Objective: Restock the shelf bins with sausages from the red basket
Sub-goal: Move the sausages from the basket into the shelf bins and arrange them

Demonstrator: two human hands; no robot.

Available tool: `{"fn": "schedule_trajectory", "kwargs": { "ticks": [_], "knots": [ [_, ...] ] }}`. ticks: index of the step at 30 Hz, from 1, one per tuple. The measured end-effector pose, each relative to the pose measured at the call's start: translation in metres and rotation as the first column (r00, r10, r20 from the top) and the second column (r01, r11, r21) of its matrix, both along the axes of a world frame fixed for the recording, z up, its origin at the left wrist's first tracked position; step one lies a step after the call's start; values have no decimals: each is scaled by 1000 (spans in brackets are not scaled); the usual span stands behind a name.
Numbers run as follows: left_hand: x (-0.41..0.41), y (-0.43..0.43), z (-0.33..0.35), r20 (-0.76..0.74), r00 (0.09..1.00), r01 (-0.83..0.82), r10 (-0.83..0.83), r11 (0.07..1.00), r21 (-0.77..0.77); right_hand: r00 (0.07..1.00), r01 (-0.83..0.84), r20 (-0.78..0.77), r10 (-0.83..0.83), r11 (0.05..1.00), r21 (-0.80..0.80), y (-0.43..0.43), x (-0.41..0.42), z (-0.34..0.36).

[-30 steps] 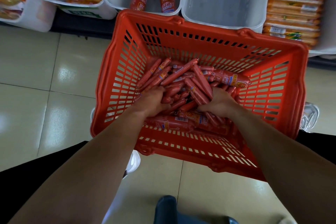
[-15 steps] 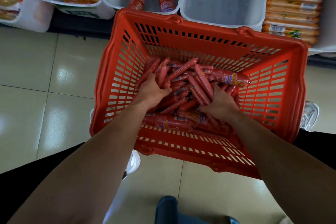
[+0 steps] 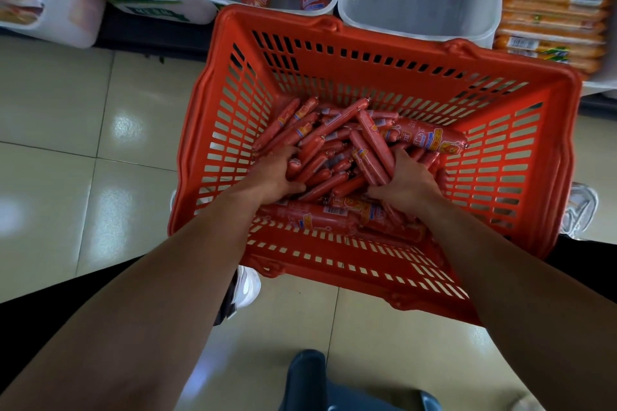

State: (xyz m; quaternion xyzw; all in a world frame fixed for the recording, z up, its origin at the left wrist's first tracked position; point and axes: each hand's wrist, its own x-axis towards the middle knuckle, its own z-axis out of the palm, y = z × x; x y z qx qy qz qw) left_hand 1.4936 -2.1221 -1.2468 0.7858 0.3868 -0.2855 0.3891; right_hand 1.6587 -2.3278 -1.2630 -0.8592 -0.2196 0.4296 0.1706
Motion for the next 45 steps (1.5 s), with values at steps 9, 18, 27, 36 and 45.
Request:
{"fn": "schedule_trajectory", "kwargs": {
  "ticks": [9,18,27,36,45],
  "knots": [
    [28,-2,-9,166,962,-214,216,976,-30,995,100,-15,-100,994,49,-5,-4,-4],
    [21,-2,-13,172,974,-129,148,985,-115,1000,0,-9,0,995,-99,16,-2,-6],
    [30,12,45,282,943,-153,178,982,-109,993,-26,-113,26,1000,-2,-3,26,45],
    [41,32,176,379,925,-46,23,998,52,990,-136,59,129,983,127,-6,57,167],
    [86,100,249,425,900,3,-102,974,227,949,-220,258,179,965,140,65,146,227]
  ]
}}
